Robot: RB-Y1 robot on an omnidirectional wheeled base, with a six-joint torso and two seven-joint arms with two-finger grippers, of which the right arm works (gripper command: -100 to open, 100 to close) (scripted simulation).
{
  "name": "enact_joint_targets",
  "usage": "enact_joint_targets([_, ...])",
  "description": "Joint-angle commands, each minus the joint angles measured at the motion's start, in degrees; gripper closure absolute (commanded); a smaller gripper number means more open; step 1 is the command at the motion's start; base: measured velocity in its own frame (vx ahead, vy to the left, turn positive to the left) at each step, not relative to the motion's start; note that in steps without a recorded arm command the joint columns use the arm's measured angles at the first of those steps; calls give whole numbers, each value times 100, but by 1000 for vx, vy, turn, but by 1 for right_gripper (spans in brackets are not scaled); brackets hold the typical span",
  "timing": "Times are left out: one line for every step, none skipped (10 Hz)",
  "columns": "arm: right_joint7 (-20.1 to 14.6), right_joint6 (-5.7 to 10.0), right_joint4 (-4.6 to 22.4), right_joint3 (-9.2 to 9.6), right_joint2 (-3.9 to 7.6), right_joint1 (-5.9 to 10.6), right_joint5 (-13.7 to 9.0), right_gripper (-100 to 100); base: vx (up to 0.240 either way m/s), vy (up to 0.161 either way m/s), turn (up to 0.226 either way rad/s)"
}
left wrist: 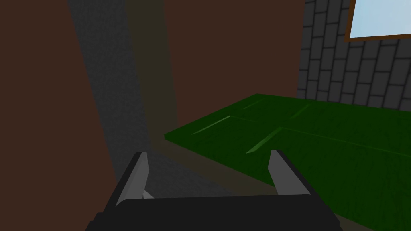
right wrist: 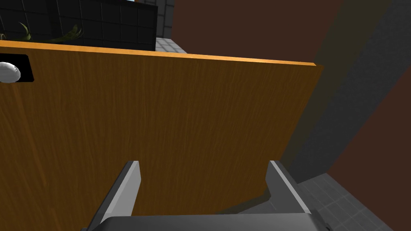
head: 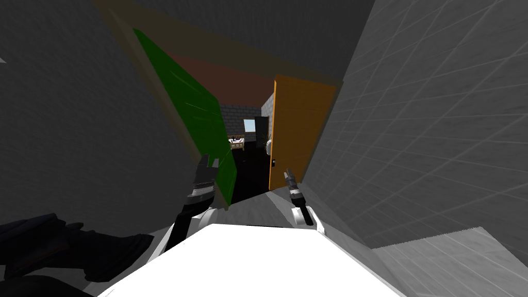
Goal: Push the door open
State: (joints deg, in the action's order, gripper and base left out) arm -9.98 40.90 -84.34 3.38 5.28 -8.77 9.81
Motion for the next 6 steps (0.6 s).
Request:
enact_joint_targets([-34,12,190,-7,16,70,14,-100,48,-13,6])
enact_joint_targets([-81,57,366,-8,27,166,49,-100,47,-18,8])
enact_joint_targets([-81,57,463,-8,27,166,49,-100,44,-17,8])
enact_joint_targets([-128,102,704,-9,38,261,84,-100,60,-24,12])
enact_joint_targets([-128,102,734,-9,38,261,84,-100,47,-18,5])
enact_joint_targets([-174,146,939,-9,48,355,119,-100,50,-13,11])
